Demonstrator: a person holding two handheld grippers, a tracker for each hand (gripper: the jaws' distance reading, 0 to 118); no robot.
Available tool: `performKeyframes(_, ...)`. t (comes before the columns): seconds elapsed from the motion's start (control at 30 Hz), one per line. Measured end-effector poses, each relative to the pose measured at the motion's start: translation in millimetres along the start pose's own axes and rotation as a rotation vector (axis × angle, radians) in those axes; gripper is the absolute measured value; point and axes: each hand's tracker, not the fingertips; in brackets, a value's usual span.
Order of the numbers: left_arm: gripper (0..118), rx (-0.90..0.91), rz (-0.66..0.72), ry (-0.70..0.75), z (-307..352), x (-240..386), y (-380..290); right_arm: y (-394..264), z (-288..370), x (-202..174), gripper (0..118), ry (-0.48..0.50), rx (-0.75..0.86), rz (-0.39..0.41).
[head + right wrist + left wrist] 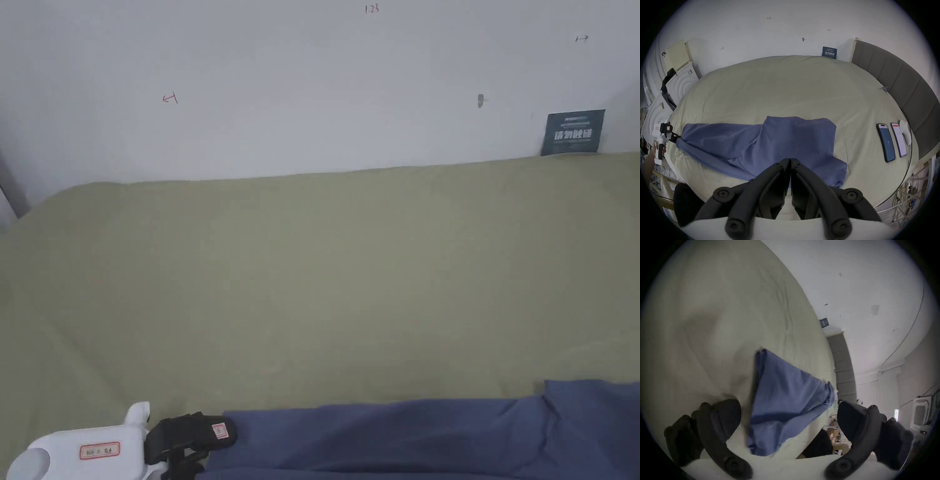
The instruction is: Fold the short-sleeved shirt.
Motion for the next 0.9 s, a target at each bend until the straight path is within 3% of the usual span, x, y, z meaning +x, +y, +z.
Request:
performKeyframes(0.07, 118, 0.017, 0.066, -0.075, -8.0, 9.8, -12.7, -1.5, -3.8, -1.8, 7, 0.025, -0.007, -0.03)
performKeyframes(0.1, 113, 0.018, 0.096, -0.12, -13.0, 9.1, -16.1, -2.4, -5.8, -2.2, 7, 0.028, -0.01, -0.033)
performKeyframes(0.13, 100, 0.02, 0.114, -0.148, -18.0, 9.5, -20.2, -3.6, -7.5, -3.3, 7, 0.026, -0.011, -0.035)
performKeyframes(0.17, 69, 0.018, 0.098, -0.114, -22.5, 11.6, -24.1, -4.4, -8.8, -5.4, 7, 0.028, -0.014, -0.035)
performKeyframes(0.2, 6, 0.013, 0.061, -0.042, -24.1, 9.0, -19.4, -5.0, -8.9, -5.4, 7, 0.032, -0.017, -0.036)
performKeyframes(0.27, 7, 0.008, -0.019, 0.137, -26.7, 19.9, -23.2, -5.9, -7.6, -4.4, 7, 0.041, -0.018, -0.037)
performKeyframes(0.3, 7, 0.017, -0.031, 0.16, -24.3, 22.2, -23.6, -5.7, -6.3, -5.4, 7, 0.042, -0.018, -0.034)
performKeyframes(0.37, 7, 0.066, -0.023, 0.121, -18.0, 35.6, -22.0, -4.8, -1.5, -2.8, 7, 0.04, -0.007, -0.017)
performKeyframes(0.57, 7, 0.08, -0.261, 0.123, -21.6, 131.2, -20.9, 1.3, 10.1, 8.9, 7, 0.032, 0.028, -0.004)
performKeyframes(0.73, 7, 0.014, -0.394, 0.053, -80.0, 204.2, -38.7, -0.3, 15.5, 20.1, 7, 0.041, 0.058, -0.032)
performKeyframes(0.9, 7, -0.106, -0.416, 0.03, -161.7, 229.3, -63.3, -5.1, 10.6, 34.5, 7, 0.041, 0.064, -0.071)
